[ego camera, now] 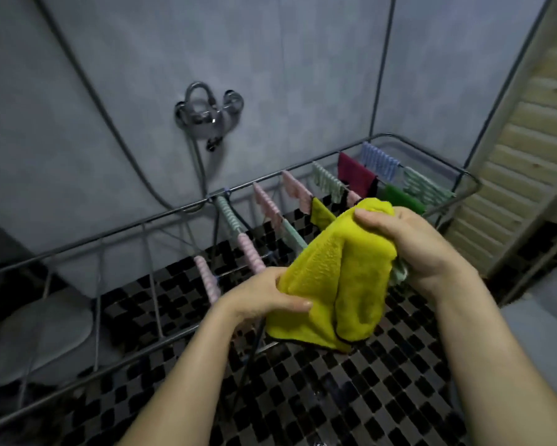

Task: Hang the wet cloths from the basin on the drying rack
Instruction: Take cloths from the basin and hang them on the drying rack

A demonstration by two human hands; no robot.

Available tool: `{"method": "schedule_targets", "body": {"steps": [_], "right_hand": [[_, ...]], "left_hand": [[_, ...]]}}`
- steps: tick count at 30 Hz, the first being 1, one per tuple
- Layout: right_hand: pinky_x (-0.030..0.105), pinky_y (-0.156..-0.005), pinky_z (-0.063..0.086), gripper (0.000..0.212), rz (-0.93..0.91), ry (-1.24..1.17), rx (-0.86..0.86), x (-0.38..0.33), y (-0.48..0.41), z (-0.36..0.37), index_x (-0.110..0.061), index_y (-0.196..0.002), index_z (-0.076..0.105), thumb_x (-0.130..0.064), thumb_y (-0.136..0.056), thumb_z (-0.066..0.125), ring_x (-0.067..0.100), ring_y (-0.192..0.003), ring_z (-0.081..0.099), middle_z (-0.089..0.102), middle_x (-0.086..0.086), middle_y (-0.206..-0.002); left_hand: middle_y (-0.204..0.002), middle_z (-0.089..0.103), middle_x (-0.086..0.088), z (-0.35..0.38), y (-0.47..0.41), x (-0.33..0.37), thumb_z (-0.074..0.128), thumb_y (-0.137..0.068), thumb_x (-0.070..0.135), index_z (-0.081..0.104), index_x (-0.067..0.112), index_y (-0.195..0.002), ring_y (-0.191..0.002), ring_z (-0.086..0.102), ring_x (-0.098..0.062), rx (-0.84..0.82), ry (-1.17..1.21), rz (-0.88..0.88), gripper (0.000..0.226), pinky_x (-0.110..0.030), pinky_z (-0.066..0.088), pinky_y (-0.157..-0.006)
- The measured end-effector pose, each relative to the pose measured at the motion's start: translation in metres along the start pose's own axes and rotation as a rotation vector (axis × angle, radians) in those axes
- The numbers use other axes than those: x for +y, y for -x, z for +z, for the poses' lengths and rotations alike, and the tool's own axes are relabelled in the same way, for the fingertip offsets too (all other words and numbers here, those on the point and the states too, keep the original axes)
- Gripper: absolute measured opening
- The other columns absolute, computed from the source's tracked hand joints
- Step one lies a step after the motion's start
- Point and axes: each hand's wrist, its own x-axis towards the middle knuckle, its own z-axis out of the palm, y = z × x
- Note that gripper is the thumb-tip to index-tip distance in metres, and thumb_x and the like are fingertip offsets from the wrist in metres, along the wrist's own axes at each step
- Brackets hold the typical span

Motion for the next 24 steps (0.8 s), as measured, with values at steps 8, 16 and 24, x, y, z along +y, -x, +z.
{"method": "schedule_targets", "body": {"steps": [8,16,24], "right_hand": [[0.022,-0.071,0.058,0.018,-0.113,0.046,-0.189,-0.013,-0.033,0.068,-0.004,-0.101,0.072,-0.014,-0.094,0.058,0.014,-0.084,0.071,0.075,0.006,-0.094],[0.029,-0.082,0.057,0.012,-0.041,-0.002,-0.341,-0.025,-0.068,0.144,-0.01,-0.098,0.07,-0.015,-0.092,0.061,0.017,-0.085,0.071,0.076,0.005,-0.091],[0.033,-0.091,0.054,0.013,0.039,0.074,-0.501,-0.009,-0.098,0.229,-0.024,-0.103,0.065,-0.02,-0.097,0.055,0.017,-0.099,0.07,0.074,-0.001,-0.105]], "left_hand": [[-0.121,0.063,-0.016,-0.052,0.07,-0.013,0.07,-0.076,0.018,0.055,0.003,-0.125,-0.103,0.064,-0.027,0.497,0.624,0.196,0.053,-0.042,0.049,-0.096],[-0.095,0.068,-0.004,-0.115,0.131,-0.009,0.066,-0.073,0.01,0.057,0.015,-0.101,-0.086,0.066,-0.018,0.806,0.608,0.414,0.029,-0.027,0.057,-0.074],[-0.098,0.068,-0.001,-0.174,0.185,-0.033,0.057,-0.08,0.006,0.059,0.017,-0.106,-0.082,0.067,-0.012,1.019,0.47,0.406,0.028,-0.022,0.055,-0.071]]}}
